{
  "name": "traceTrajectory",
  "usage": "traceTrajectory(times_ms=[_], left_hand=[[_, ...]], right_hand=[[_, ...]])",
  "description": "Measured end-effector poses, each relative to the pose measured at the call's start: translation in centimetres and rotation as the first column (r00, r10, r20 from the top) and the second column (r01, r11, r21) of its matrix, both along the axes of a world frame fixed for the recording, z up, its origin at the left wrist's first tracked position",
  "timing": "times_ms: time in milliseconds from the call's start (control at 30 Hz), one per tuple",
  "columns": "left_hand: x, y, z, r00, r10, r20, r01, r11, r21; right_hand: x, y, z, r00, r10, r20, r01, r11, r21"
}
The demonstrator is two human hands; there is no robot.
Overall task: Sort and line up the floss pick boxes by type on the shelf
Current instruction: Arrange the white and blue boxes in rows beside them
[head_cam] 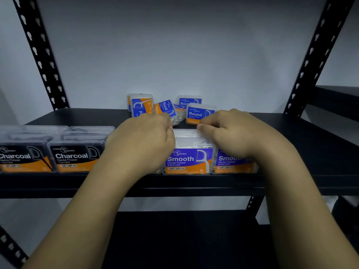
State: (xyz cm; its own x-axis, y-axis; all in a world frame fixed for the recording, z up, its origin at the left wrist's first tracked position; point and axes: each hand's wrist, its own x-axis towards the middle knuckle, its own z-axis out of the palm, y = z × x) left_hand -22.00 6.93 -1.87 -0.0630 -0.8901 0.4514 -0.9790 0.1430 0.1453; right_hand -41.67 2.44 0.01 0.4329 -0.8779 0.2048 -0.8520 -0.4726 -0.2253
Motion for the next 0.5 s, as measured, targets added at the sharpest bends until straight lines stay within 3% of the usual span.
traceTrajectory(times_ms=[500], left_hand=[[0.07,0.13,0.33,0.999,-0.048,0.007,0.047,0.998,0.048]], right_hand=[[0.22,0.52,0.31,0.999,-0.035,0.018,0.033,0.997,0.072]])
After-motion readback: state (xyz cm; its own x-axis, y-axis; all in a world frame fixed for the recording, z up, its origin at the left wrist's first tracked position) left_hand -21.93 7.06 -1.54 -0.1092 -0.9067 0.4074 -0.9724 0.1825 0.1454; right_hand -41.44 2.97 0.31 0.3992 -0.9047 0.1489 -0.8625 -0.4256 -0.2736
